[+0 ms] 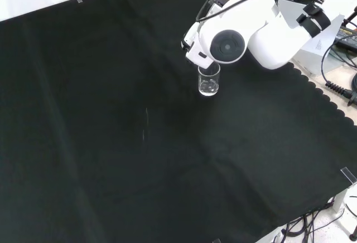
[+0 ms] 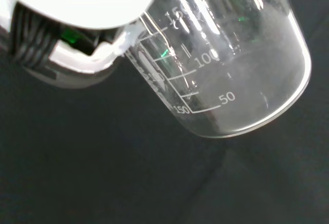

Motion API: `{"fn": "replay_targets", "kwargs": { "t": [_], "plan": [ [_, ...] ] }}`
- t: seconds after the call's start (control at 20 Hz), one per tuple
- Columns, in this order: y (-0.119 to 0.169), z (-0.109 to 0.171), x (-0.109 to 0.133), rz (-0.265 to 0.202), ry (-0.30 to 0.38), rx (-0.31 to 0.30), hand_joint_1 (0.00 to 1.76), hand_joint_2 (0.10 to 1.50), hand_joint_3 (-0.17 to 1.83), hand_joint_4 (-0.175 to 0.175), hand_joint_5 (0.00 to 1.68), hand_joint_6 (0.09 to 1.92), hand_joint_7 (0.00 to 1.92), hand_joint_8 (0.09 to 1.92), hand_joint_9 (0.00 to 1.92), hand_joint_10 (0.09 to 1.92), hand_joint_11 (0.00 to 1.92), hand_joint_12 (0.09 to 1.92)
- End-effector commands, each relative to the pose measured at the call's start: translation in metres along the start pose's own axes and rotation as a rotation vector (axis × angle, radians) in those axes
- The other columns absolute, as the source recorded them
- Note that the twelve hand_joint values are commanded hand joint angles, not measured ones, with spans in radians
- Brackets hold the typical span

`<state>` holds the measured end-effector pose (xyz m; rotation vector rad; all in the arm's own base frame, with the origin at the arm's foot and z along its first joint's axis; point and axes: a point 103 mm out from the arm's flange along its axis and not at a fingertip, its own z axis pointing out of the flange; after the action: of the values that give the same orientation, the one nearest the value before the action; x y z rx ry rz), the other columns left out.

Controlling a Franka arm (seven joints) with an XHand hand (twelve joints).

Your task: Pour the water from the handheld beaker into the one on the table.

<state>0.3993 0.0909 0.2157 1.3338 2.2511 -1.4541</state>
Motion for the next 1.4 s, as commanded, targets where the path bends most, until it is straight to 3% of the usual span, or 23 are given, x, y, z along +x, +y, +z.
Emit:
{"fn": "replay_targets", "kwargs": {
  "t": [0.05, 0.25, 0.9, 1.15, 1.4],
  "plan": [
    [-0.003, 0.005, -0.011, -0.034, 0.128, -0.083, 1.34, 0.50, 0.80, -0.175, 1.50, 0.28, 1.58, 0.19, 1.84, 0.09, 1.55, 0.67],
    [-0.005, 0.009, -0.019, -0.049, 0.214, -0.154, 1.34, 0.50, 0.80, -0.175, 1.49, 0.28, 1.58, 0.19, 1.84, 0.09, 1.55, 0.66],
    [-0.008, 0.022, -0.046, -0.081, 0.528, -0.474, 1.33, 0.52, 0.77, -0.175, 1.48, 0.29, 1.56, 0.20, 1.83, 0.09, 1.54, 0.65],
    [-0.001, 0.028, -0.055, -0.099, 0.642, -0.533, 1.33, 0.53, 0.75, -0.175, 1.48, 0.30, 1.55, 0.22, 1.82, 0.09, 1.53, 0.64],
    [0.009, 0.032, -0.058, -0.104, 0.709, -0.570, 1.33, 0.54, 0.75, -0.175, 1.47, 0.30, 1.55, 0.22, 1.82, 0.09, 1.53, 0.63]
  ]
}}
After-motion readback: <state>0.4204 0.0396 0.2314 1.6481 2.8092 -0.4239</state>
